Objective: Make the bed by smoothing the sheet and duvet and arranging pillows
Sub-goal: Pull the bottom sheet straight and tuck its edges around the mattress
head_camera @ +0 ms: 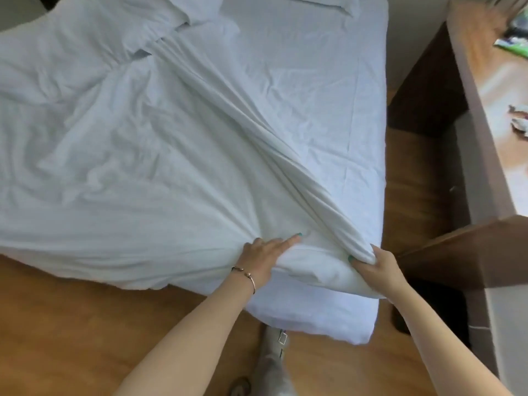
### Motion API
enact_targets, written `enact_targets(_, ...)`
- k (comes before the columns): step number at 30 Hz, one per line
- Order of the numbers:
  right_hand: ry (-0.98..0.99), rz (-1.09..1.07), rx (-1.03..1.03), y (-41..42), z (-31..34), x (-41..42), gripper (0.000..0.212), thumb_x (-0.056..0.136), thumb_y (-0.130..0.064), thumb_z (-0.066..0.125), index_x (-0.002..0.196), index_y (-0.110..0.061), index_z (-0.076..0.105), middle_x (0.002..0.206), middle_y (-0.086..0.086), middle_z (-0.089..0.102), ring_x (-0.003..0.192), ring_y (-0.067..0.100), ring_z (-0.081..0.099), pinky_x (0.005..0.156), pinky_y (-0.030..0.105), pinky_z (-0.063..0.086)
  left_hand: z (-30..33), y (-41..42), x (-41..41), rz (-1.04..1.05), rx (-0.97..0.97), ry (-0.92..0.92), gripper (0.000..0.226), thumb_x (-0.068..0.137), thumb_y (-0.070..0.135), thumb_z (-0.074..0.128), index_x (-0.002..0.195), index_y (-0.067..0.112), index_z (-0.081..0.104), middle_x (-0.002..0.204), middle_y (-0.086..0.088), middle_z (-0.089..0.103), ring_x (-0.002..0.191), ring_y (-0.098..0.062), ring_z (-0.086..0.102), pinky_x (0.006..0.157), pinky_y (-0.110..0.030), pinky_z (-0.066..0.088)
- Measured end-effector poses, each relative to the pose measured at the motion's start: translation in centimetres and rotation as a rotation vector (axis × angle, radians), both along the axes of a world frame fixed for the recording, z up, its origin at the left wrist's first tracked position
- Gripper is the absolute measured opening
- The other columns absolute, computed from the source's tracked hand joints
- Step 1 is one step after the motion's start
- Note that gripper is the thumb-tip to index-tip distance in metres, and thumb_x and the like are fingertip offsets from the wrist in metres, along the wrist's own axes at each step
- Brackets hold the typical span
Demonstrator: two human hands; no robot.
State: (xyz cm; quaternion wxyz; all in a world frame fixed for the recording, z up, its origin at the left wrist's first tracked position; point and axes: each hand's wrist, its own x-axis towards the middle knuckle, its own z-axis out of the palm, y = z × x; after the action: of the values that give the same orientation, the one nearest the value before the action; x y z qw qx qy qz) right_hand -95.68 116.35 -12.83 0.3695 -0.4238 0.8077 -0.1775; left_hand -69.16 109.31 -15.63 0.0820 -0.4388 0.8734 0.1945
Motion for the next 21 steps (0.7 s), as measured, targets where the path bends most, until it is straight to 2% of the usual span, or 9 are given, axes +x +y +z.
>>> enact_targets(2,-0.053,-0.053,-0.051,5.0,1.0,0.4,0.006,0.087,-0.017,0.067,0.089,-0.011,0.067,0.087,0.009,0.07,0.089,0.032,0.065,0.07,0.037,0.047,1.6,4.1,0.7,-0.038,0.06,0.046,0.111,0.072,-0.019,0.038,0.146,0.055,0.001,0.149,0.02,0.035,0.107,-0.027,0.045,0.09,-0.042,0.043)
enact_targets(4,-0.074,-0.07,-0.04,10.1,0.7,1.5,0.005,0.088,-0.015,0.066,0.089,-0.02,0.067,0.088,0.002,0.07,0.091,0.028,0.065,0.072,0.036,0.047,1.7,8.6,1.4,-0.076,0.115,0.046,0.105,0.075,-0.017,0.04,0.147,0.053,0.009,0.151,0.016,0.034,0.111,-0.027,0.042,0.093,-0.042,0.04)
enact_targets(7,0.003,-0.016,0.233,14.7,-2.8,4.0,0.01,0.085,-0.04,0.063,0.092,-0.042,0.056,0.098,-0.004,0.067,0.095,0.025,0.061,0.084,0.044,0.051,-0.2,13.3,2.9,-0.105,0.278,-0.112,0.101,0.08,-0.014,0.045,0.148,0.05,0.005,0.159,0.008,0.018,0.127,-0.032,0.034,0.099,-0.045,0.037)
enact_targets(9,0.031,-0.008,0.391,14.3,-5.1,5.1,0.03,0.08,-0.052,0.062,0.104,-0.036,0.053,0.114,0.005,0.064,0.101,0.029,0.058,0.088,0.043,0.048,-1.7,14.2,4.0,-0.044,0.475,-0.156,0.1,0.084,-0.008,0.048,0.148,0.049,-0.003,0.161,0.01,-0.001,0.14,-0.032,0.024,0.109,-0.048,0.032)
enact_targets(11,0.104,0.035,0.492,12.3,-5.7,5.5,0.068,0.073,-0.062,0.065,0.127,-0.024,0.048,0.129,0.009,0.055,0.115,0.033,0.053,0.092,0.039,0.045,-2.2,14.2,4.3,0.078,0.575,-0.066,0.086,0.09,0.007,0.049,0.151,0.041,-0.001,0.162,0.008,-0.007,0.145,-0.027,0.02,0.115,-0.045,0.025)
enact_targets(13,0.235,0.09,0.429,10.6,-5.5,5.7,0.095,0.063,-0.07,0.067,0.141,-0.027,0.035,0.136,0.004,0.045,0.123,0.03,0.046,0.096,0.042,0.044,-2.2,13.5,3.5,0.26,0.504,0.104,0.067,0.096,0.022,0.044,0.153,0.031,0.01,0.162,0.003,0.004,0.145,-0.024,0.022,0.115,-0.041,0.025)
enact_targets(15,0.232,0.153,0.239,9.3,-5.1,6.1,0.102,0.064,-0.066,0.072,0.148,-0.037,0.02,0.145,-0.003,0.032,0.13,0.024,0.039,0.097,0.043,0.043,-2.0,12.1,1.7,0.469,0.513,0.28,0.062,0.099,0.033,0.042,0.153,0.023,0.014,0.16,-0.002,0.016,0.143,-0.022,0.026,0.114,-0.039,0.027)
enact_targets(18,0.166,0.334,0.133,7.1,-5.7,6.9,0.094,0.073,-0.056,0.073,0.147,-0.041,0.016,0.138,-0.006,0.035,0.119,0.019,0.047,0.083,0.036,0.045,-2.7,9.3,-2.1,0.627,0.597,0.455,0.077,0.095,0.043,0.05,0.154,0.019,0.007,0.158,-0.004,0.02,0.143,-0.023,0.027,0.114,-0.036,0.029)
enact_targets(21,0.196,0.362,0.076,5.7,-6.9,4.8,0.045,0.085,-0.039,0.061,0.123,-0.024,0.041,0.112,0.002,0.058,0.108,0.029,0.056,0.075,0.035,0.041,-3.5,5.9,-6.0,0.881,0.511,0.723,0.104,0.072,0.059,0.064,0.153,0.018,0.012,0.155,-0.005,0.028,0.142,-0.021,0.03,0.116,-0.041,0.029)
